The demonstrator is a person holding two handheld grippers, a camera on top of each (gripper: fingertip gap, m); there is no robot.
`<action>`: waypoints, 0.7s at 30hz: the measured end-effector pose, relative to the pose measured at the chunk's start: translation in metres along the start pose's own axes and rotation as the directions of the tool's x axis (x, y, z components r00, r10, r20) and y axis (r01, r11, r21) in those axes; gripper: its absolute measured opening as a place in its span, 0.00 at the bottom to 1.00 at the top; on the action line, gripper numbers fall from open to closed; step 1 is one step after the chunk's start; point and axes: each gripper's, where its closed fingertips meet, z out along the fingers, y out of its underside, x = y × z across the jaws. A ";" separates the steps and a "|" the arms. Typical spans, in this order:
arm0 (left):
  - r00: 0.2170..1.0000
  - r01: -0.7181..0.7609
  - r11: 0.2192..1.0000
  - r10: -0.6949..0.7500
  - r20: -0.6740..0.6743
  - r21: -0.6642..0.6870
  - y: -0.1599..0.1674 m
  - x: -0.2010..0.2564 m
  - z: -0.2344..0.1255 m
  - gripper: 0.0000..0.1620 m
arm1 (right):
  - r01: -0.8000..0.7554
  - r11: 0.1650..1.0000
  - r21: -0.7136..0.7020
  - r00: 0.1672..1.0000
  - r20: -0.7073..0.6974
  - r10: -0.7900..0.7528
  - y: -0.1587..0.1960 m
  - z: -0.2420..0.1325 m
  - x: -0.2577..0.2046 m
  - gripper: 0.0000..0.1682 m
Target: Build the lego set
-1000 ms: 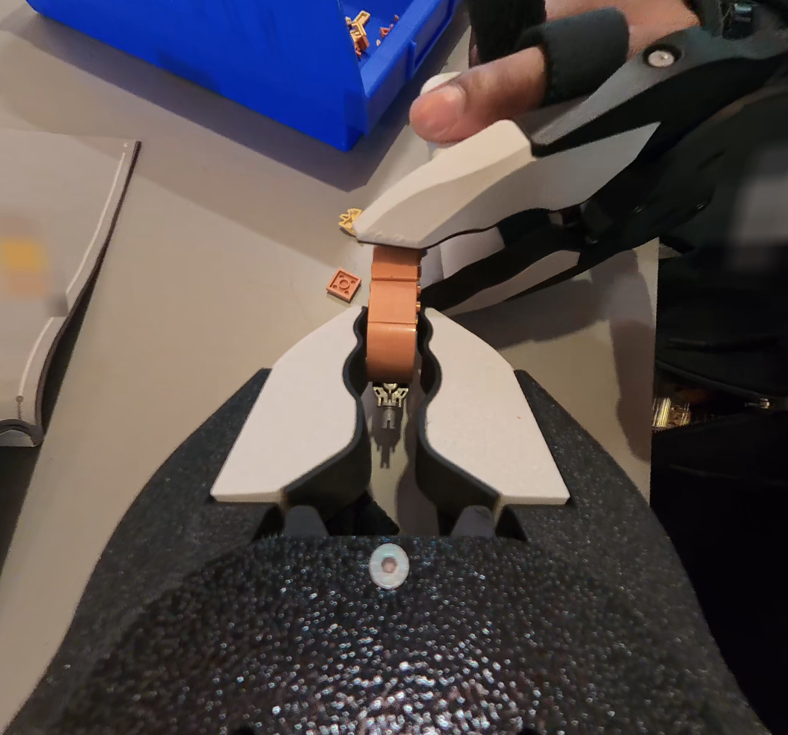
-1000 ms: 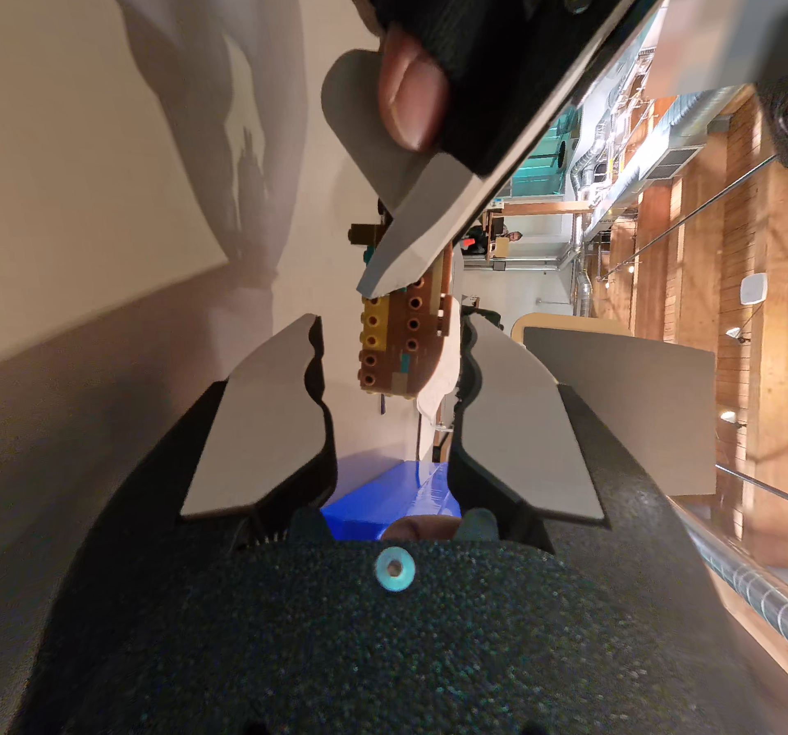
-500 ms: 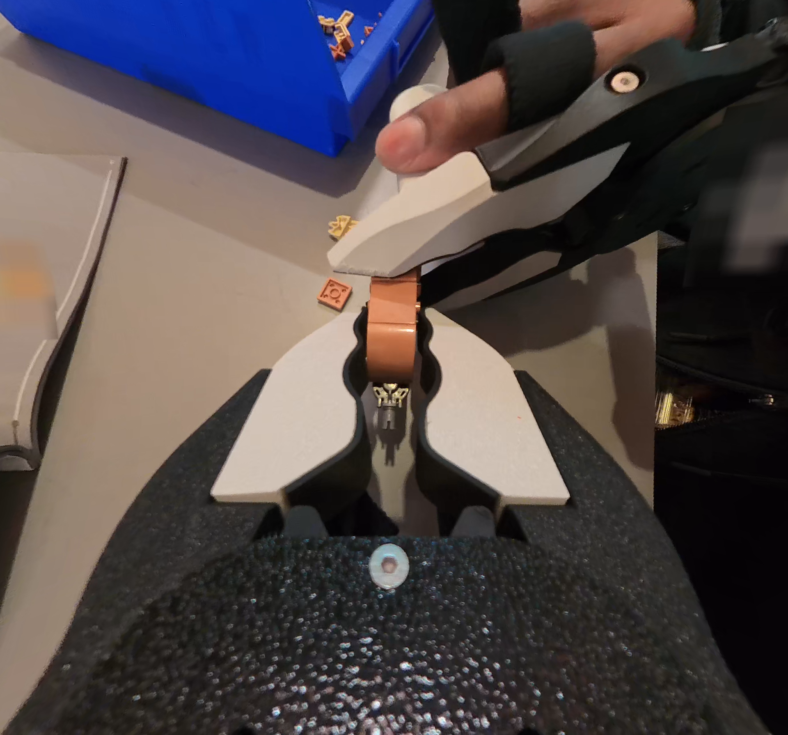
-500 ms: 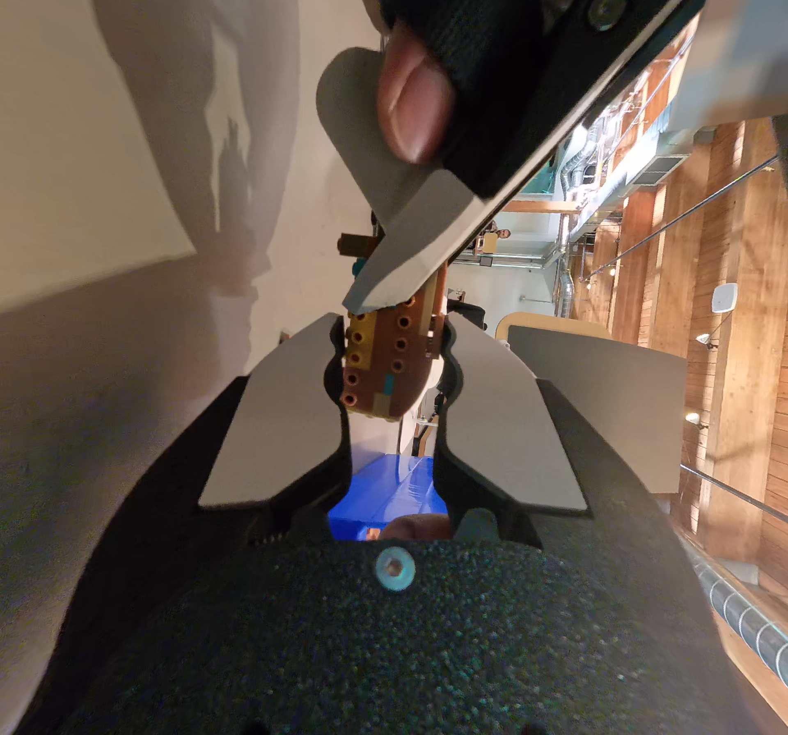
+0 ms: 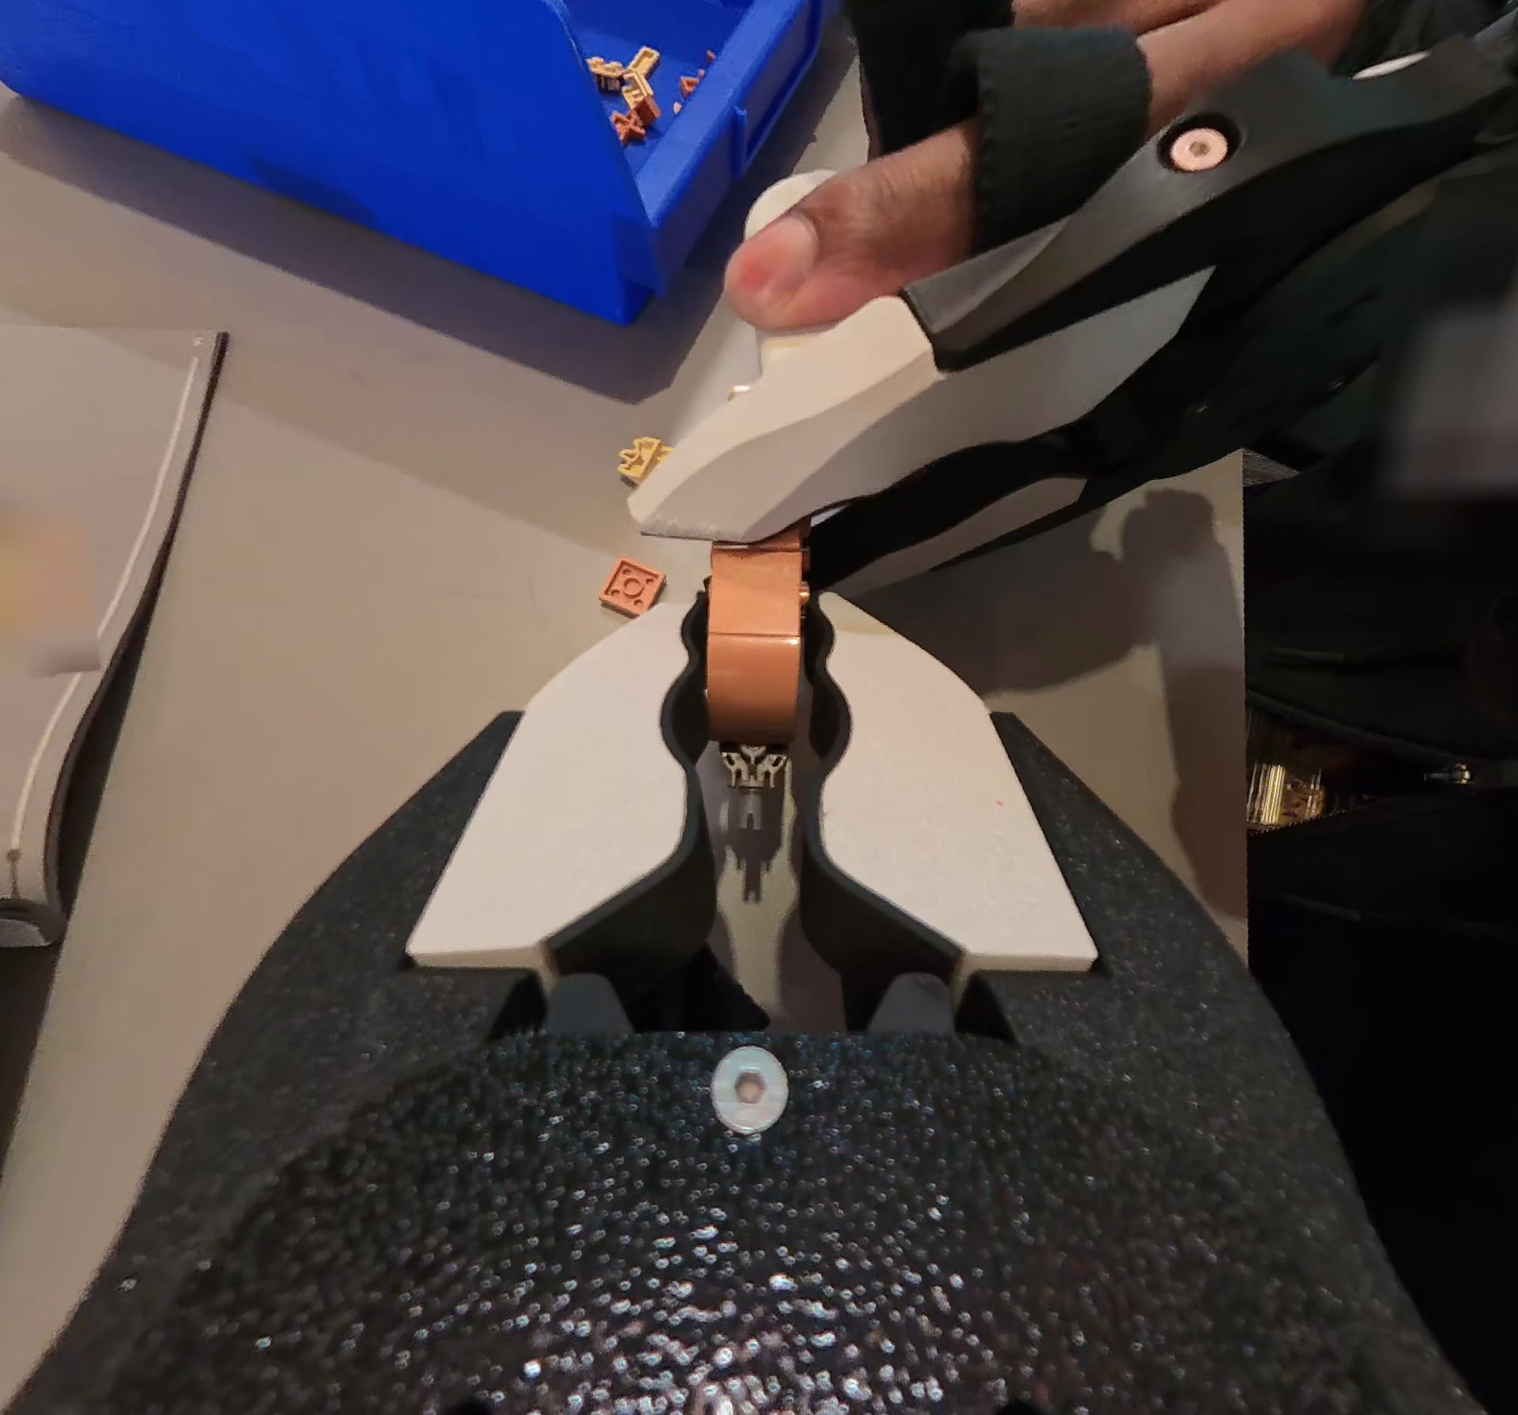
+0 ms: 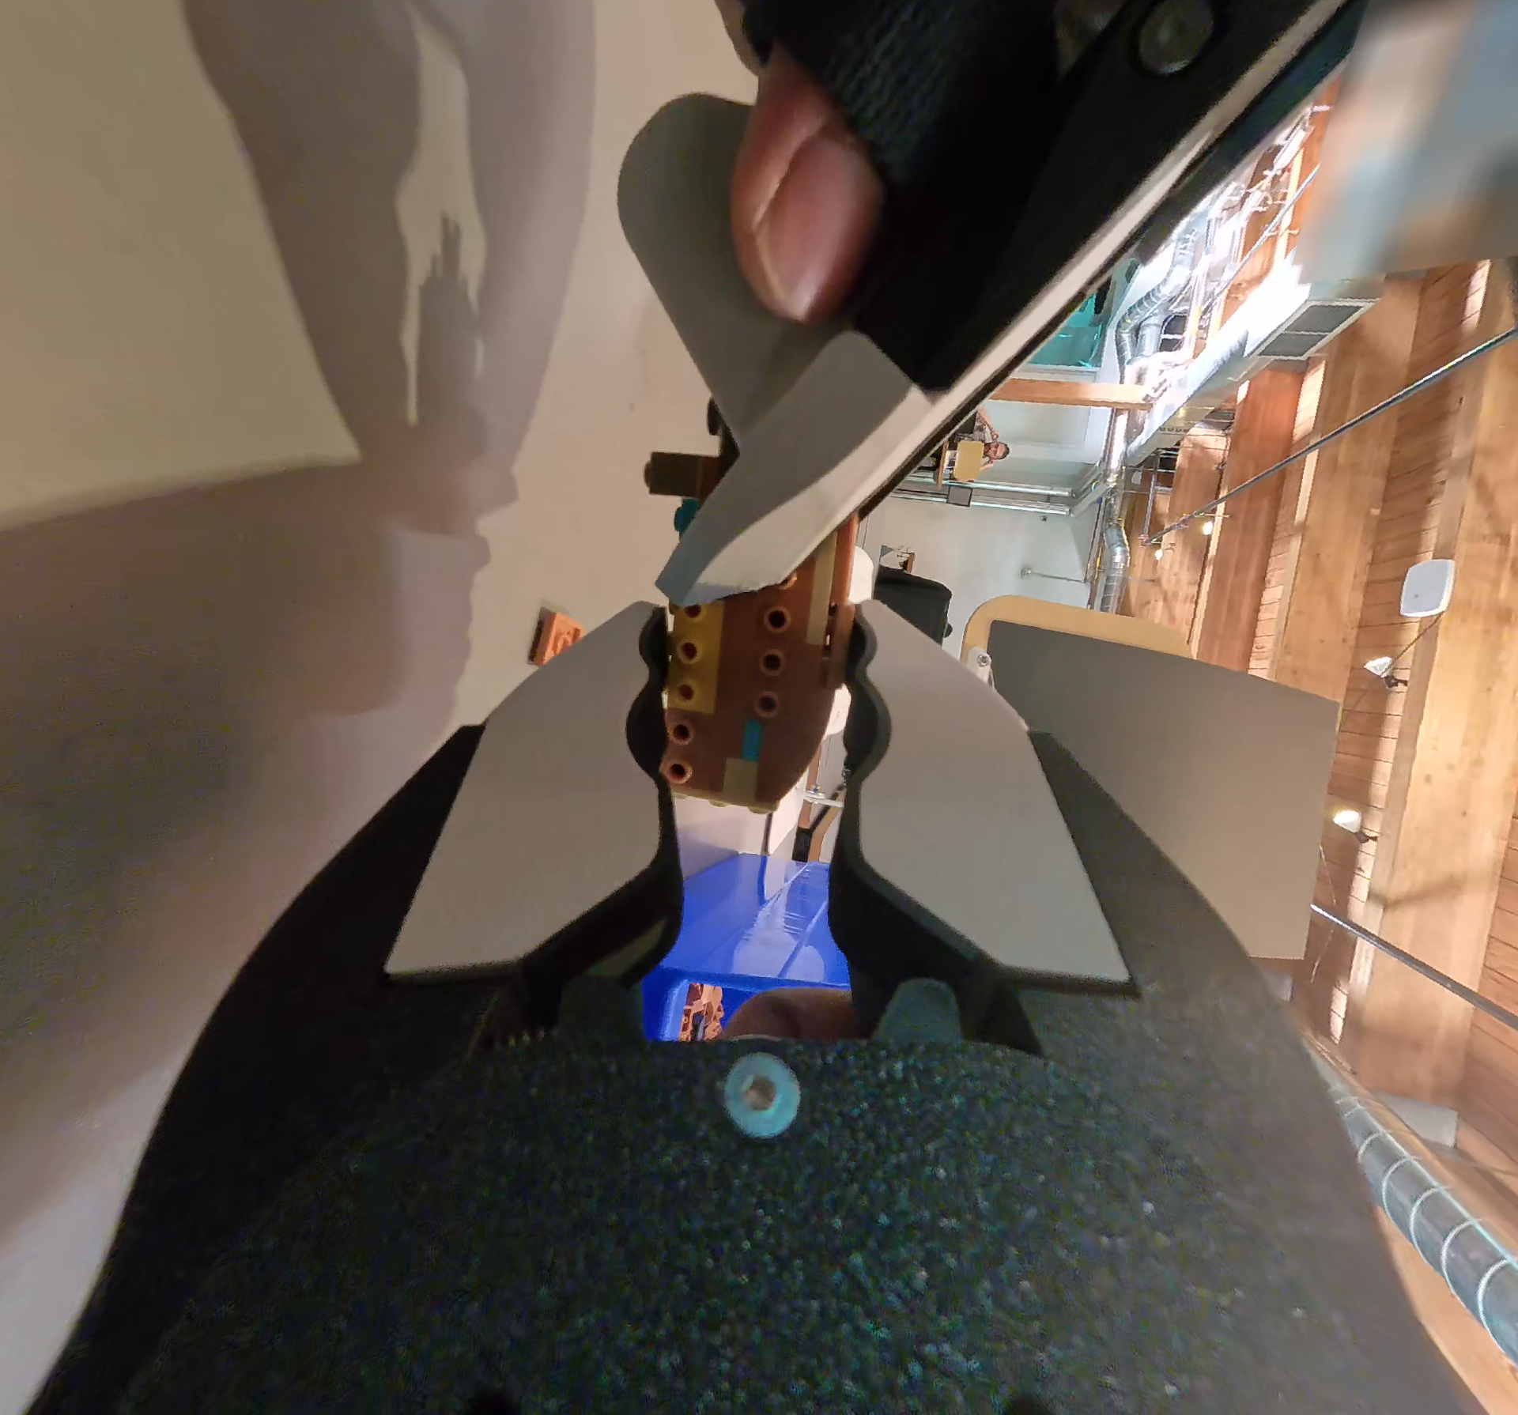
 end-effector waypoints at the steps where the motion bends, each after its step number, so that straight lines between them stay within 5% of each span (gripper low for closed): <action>1: 1.000 0.000 1.000 0.000 -0.001 -0.004 0.000 0.000 0.001 0.12 | 0.006 1.000 0.000 1.000 0.001 -0.006 0.000 0.000 -0.001 0.24; 13: 0.997 0.057 0.998 -0.058 -0.054 -0.022 0.005 0.001 0.006 0.13 | -0.049 0.999 -0.001 0.999 0.021 0.049 0.001 0.001 -0.008 0.24; 21: 0.992 0.094 0.995 -0.095 -0.081 -0.015 0.008 0.000 0.008 0.12 | -0.108 0.994 0.001 0.994 0.006 0.108 0.004 0.000 -0.002 0.36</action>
